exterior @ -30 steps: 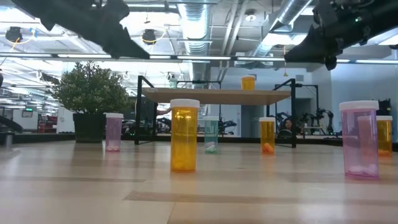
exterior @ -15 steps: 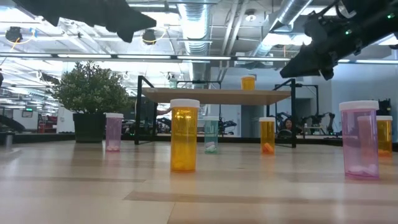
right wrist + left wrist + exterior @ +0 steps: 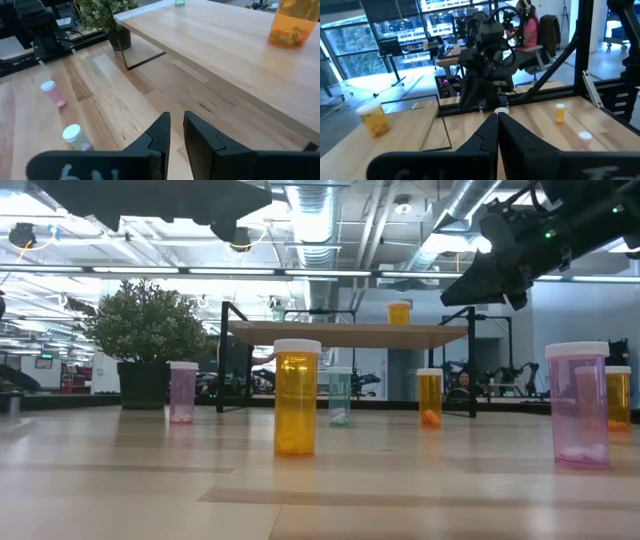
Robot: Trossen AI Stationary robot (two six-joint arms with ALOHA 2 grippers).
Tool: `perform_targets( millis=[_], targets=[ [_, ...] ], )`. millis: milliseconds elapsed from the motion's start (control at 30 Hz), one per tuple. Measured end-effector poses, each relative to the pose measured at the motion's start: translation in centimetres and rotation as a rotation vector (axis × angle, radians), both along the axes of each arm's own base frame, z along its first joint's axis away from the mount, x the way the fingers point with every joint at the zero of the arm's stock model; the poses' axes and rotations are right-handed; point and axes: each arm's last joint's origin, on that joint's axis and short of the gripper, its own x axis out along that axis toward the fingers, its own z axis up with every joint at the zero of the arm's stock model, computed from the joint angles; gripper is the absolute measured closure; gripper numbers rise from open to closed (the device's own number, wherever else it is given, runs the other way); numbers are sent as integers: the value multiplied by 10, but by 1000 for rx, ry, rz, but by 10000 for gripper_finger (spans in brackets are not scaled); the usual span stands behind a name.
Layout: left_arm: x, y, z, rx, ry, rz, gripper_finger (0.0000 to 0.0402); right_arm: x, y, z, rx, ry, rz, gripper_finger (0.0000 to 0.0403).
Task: Pick and place medicine bottles onto shelf by color
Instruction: Put the top pink small pill bottle on the shelf
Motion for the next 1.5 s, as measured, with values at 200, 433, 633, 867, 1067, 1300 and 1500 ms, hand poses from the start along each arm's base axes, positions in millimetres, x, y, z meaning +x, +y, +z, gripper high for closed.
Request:
perform_targets(
  millis=[200,433,633,867,1067,1300,1500],
  targets=[
    [15,2,4,-1,30,-14,401,0,0,0,0,-2,0,327],
    [29,3,3,14,69,-31,401,0,0,0,0,-2,0,327],
    [30,3,1,6,85,-31,401,0,0,0,-2,-1,0,327],
    [30,3,1,-12,87,-44,389,0,0,0,-4,-1,-5,327],
    [30,3,1,-29,88,-43,353,-1,-1,0,-13,-1,-26,327],
    [29,3,0,-35,96,-43,323,0,-1,1,-10,-6,-26,327],
    [29,3,-2,-7,113,-45,319,-1,-1,0,-9,-3,-24,327]
  ],
)
